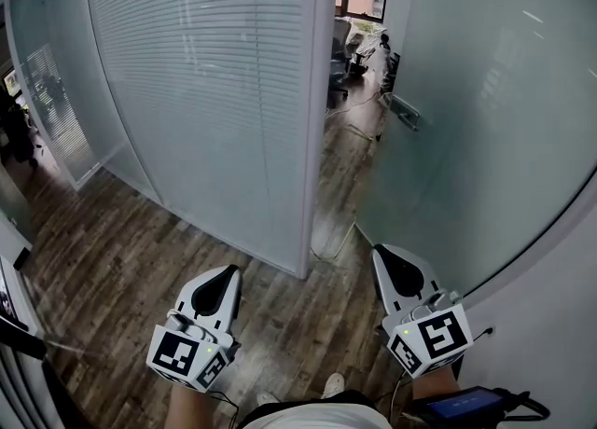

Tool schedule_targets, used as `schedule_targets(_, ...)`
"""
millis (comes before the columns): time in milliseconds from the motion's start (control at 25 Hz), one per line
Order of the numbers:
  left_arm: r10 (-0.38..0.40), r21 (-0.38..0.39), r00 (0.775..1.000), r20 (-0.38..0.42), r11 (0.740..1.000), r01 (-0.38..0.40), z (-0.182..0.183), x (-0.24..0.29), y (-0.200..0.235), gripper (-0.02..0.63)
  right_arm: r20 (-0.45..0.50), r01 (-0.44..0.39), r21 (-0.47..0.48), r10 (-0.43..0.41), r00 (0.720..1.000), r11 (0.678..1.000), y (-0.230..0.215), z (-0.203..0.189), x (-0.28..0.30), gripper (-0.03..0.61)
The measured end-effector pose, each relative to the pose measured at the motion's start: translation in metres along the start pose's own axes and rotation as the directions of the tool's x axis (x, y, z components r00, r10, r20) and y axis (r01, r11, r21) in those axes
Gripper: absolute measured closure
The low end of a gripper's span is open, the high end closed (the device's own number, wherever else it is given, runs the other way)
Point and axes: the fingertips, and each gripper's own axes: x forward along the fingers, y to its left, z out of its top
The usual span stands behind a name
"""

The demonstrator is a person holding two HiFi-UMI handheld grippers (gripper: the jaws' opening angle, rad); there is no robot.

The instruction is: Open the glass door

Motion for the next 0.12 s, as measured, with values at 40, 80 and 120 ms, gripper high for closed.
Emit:
schedule_targets(40, 0.001, -0.002, 1.0, 0.001, 1.0, -0.001, 0.007, 0.003, -0.001, 0.614, -0.003, 0.0, -0.001, 0.0, 1.0, 1.0, -0.004, 0.006, 0.001, 0.578)
schedule_targets(80, 0.001, -0.005, 1.0, 0.001, 1.0, -0.001, 0.014, 0.007, -0.002, 0.612, -0.006, -0.001, -0.002, 0.001, 1.0, 1.0, -0.009, 0.012, 0.002, 0.578)
schedule_targets(120, 0.002, -0.008, 1.0, 0.001, 1.0, -0.002, 0.021, 0.01, -0.003, 0.612, -0.009, -0.002, -0.002, 0.002, 1.0, 1.0, -0.013, 0.019, 0.003, 0.578)
